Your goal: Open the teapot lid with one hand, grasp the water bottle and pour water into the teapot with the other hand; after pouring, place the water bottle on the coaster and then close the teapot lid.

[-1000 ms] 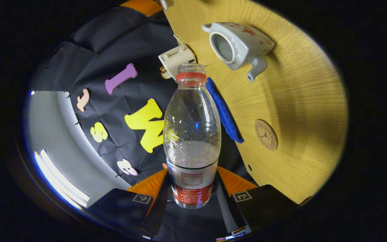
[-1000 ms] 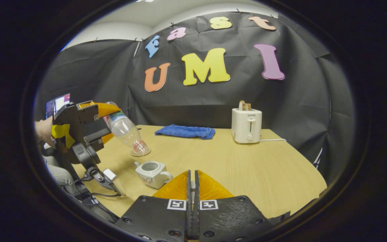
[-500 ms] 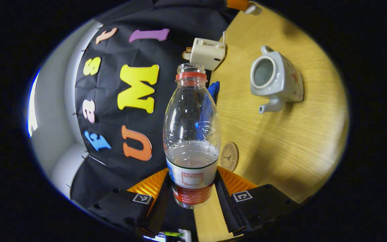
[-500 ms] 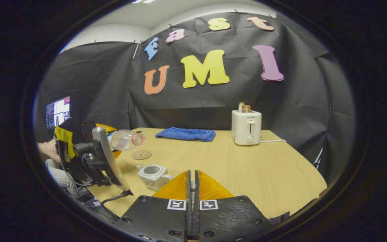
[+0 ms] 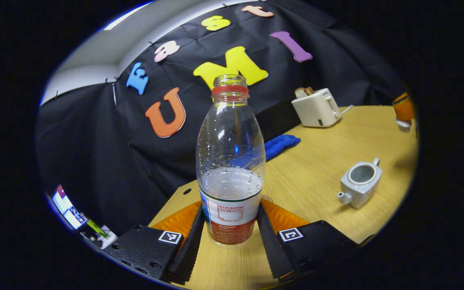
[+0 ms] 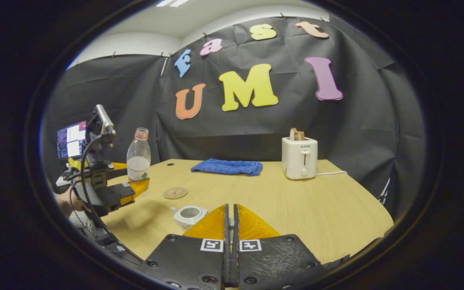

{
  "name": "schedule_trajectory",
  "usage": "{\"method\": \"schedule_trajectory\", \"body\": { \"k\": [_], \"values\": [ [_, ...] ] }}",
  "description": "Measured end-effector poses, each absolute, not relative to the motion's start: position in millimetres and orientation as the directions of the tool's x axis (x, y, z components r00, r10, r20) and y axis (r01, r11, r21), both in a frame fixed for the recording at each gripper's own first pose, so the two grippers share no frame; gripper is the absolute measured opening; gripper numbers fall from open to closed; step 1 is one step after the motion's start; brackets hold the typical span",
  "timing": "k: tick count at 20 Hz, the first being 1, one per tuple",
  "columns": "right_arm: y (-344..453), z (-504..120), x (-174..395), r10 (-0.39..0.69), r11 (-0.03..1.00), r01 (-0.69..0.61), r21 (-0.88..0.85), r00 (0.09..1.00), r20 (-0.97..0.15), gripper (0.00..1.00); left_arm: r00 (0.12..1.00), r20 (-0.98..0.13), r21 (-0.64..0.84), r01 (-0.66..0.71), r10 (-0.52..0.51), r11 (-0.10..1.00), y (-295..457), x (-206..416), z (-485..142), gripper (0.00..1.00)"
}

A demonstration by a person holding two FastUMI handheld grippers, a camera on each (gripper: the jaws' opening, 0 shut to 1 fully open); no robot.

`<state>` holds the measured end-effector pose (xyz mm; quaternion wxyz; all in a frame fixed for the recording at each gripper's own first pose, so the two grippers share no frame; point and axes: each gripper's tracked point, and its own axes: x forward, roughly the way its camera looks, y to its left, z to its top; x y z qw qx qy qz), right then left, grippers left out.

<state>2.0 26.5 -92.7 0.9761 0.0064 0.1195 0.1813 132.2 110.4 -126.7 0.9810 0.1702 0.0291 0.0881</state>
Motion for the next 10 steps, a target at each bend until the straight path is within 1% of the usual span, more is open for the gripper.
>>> {"method": "schedule_trajectory", "body": {
  "k": [2,3,4,10],
  "values": [
    [28,-93,2,0.356,0.934,-0.354,0.055,0.905,-0.232,0.0,0.988,-0.032,0.201,-0.141,0.151,0.969,107,144,-122,0.72],
    [28,-93,2,0.357,0.933,-0.355,0.053,0.905,-0.23,0.0,0.99,-0.032,0.169,-0.129,0.136,0.977,109,153,-120,0.73],
    [29,-93,1,0.358,0.933,-0.356,0.053,0.905,-0.229,0.0,0.992,-0.036,0.159,-0.117,0.124,0.98,109,152,-115,0.73],
    [25,-100,6,0.344,0.938,-0.344,0.045,0.906,-0.247,0.0,0.997,-0.028,0.127,-0.068,0.072,0.99,118,208,-120,0.74]
  ]
}}
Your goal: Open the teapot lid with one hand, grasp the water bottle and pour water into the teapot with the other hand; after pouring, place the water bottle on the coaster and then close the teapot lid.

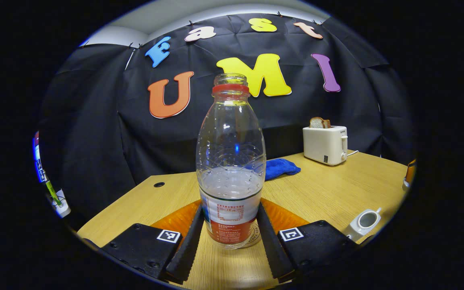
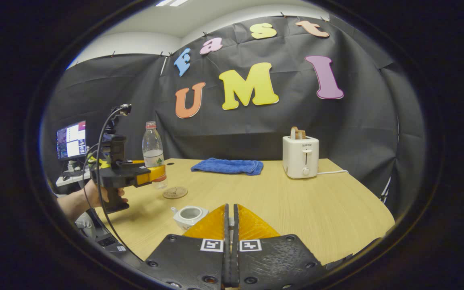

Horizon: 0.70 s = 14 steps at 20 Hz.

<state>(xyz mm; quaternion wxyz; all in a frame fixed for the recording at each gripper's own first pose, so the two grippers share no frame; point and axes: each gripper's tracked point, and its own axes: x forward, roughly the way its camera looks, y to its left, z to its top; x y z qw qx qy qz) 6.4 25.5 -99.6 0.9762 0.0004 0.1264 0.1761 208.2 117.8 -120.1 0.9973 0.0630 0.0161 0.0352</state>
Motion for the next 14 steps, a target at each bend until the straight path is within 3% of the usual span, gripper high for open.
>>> {"method": "schedule_trajectory", "body": {
  "k": [14],
  "values": [
    [18,-118,14,0.318,0.947,-0.316,0.056,0.906,-0.28,0.0,0.996,-0.078,-0.05,-0.055,0.051,0.997,124,249,-152,0.77]
  ]
}}
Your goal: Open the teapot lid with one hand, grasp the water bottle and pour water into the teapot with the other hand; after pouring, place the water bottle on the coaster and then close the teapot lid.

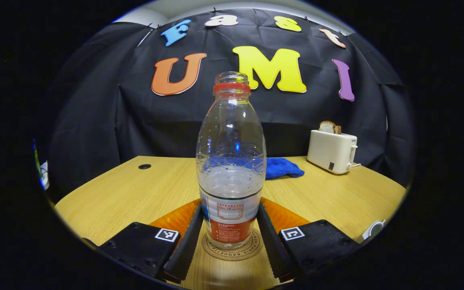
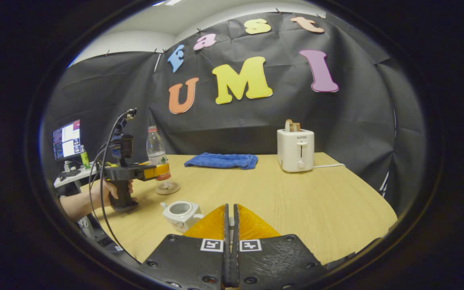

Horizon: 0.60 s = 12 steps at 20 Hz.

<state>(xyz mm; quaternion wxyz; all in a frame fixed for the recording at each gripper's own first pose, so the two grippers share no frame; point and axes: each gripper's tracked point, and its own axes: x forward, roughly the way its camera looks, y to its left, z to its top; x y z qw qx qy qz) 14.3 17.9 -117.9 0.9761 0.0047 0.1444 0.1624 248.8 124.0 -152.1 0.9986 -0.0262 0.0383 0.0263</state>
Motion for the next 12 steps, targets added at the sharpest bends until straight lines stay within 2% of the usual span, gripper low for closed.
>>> {"method": "schedule_trajectory", "body": {
  "k": [8,9,11,12],
  "values": [
    [18.6,-118.2,14.9,0.316,0.948,-0.314,0.055,0.905,-0.283,0.0,0.994,-0.103,-0.055,-0.042,0.036,0.998,120.2,251.1,-159.8,0.81],
    [18.0,-118.9,13.3,0.318,0.947,-0.316,0.055,0.905,-0.283,0.0,0.994,-0.107,-0.06,-0.037,0.03,0.998,118.7,250.9,-160.7,0.9],
    [21.5,-118.2,12.3,0.327,0.944,-0.324,0.058,0.901,-0.285,0.0,0.992,-0.121,-0.065,-0.034,0.026,0.997,116.5,247.8,-163.4,0.99],
    [25.3,-116.7,11.0,0.338,0.941,-0.334,0.064,0.898,-0.282,0.0,0.992,-0.123,-0.063,-0.04,0.031,0.997,116.2,244.3,-164.4,0.99]
  ]
}}
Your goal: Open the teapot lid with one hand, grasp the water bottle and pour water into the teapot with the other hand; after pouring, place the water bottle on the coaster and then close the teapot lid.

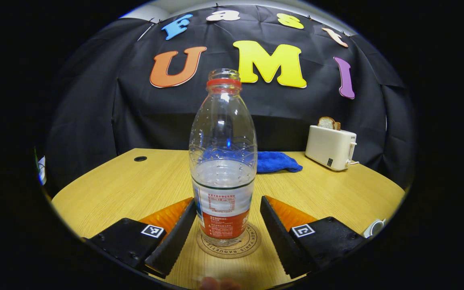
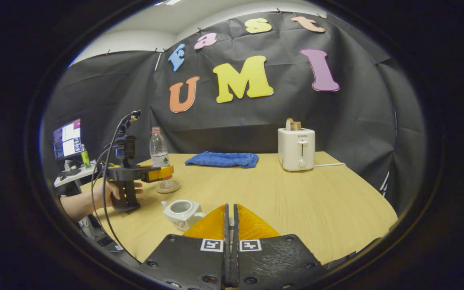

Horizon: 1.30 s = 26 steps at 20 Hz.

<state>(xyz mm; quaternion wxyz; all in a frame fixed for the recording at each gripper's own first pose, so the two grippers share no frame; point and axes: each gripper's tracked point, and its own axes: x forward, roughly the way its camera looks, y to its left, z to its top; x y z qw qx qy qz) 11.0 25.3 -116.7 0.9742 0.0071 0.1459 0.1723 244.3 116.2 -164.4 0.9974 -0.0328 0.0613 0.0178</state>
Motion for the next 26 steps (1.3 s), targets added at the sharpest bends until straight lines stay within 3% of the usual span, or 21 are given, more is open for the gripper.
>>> {"method": "schedule_trajectory", "body": {
  "k": [5,13,26],
  "values": [
    [56,-102,10,0.391,0.919,-0.39,0.057,0.888,-0.242,0.0,0.984,-0.125,-0.048,-0.134,0.127,0.99,136,202,-166,0.99],
    [125,-96,23,0.508,0.86,-0.509,0.041,0.842,-0.181,0.0,0.983,-0.069,-0.088,-0.176,0.17,0.98,146,110,-161,0.98],
    [145,-125,52,0.491,0.862,-0.507,-0.023,0.846,-0.209,0.0,0.967,0.032,-0.062,-0.25,0.252,0.966,169,59,-147,0.98]
  ]
}}
